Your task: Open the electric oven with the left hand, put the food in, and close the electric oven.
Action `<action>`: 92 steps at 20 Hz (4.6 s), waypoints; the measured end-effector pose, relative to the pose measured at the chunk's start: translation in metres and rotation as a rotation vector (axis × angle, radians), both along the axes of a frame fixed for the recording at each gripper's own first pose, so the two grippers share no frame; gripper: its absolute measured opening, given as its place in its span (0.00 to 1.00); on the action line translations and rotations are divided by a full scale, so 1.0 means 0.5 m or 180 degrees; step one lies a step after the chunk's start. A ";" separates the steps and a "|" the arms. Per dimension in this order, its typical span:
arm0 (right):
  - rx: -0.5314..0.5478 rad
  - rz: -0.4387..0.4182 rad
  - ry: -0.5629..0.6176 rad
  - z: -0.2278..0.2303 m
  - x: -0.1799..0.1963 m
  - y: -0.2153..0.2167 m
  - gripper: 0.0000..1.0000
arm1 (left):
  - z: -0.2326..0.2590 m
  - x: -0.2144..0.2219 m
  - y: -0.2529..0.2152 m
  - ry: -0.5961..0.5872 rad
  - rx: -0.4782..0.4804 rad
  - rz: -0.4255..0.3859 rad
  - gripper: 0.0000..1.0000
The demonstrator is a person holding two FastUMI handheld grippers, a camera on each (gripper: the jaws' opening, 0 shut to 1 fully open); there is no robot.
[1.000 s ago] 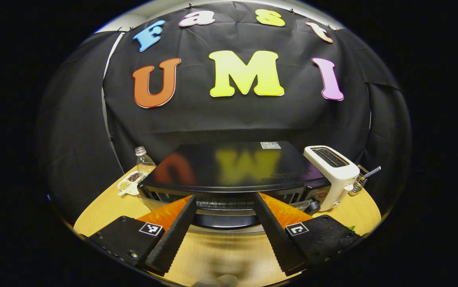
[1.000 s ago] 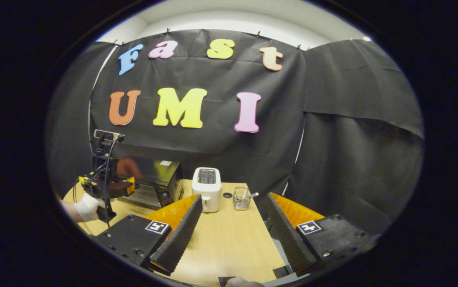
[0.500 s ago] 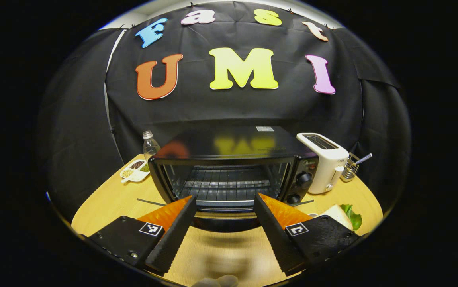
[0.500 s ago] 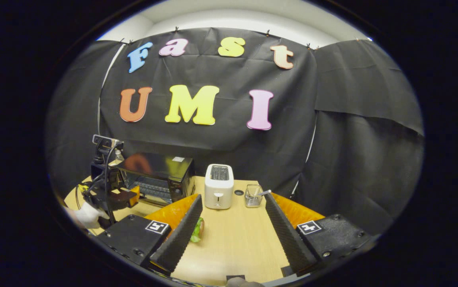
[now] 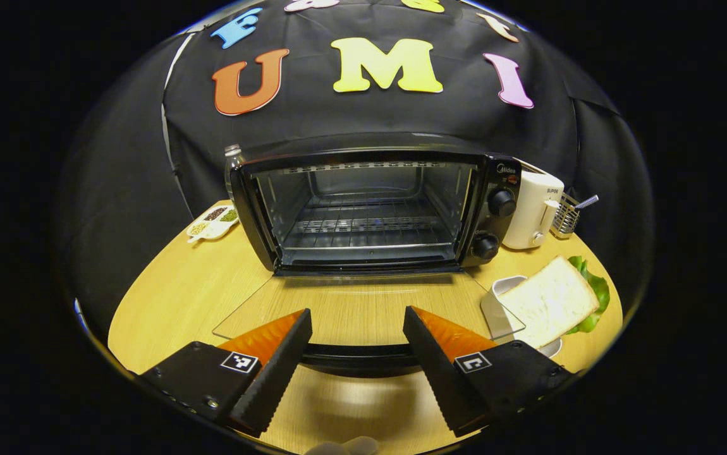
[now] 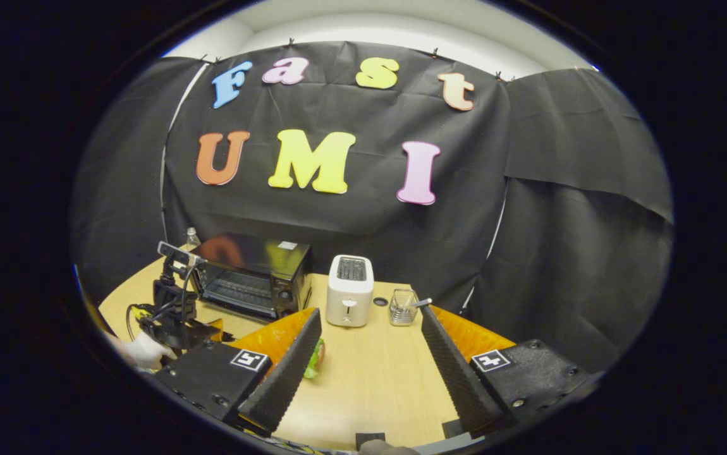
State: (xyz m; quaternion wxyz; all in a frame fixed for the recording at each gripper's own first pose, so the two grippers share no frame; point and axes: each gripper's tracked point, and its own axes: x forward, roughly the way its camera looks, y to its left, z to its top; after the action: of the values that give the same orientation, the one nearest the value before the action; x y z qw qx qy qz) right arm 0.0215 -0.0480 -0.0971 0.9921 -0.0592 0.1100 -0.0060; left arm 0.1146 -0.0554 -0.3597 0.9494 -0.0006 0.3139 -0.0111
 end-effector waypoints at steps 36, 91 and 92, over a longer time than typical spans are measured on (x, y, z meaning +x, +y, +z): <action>0.1166 0.0779 0.1136 -0.372 0.164 0.087 0.99 | 0.452 -0.180 0.061 -0.1037 0.0014 0.0140 0.95; 0.4438 -0.0096 0.0032 -0.329 0.491 0.706 0.37 | 0.426 -0.355 0.321 -0.0733 0.0431 0.0094 0.96; 0.4466 -0.0143 0.0037 -0.337 0.505 0.710 0.37 | 0.424 -0.354 0.328 -0.0727 0.0441 0.0106 0.96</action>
State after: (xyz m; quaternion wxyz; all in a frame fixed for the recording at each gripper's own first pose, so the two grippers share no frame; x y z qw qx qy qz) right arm 0.2739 0.3069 -0.2654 0.7951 0.5973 0.0944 0.0462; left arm -0.0625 0.1087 -0.1477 0.9768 0.0611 0.2037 0.0263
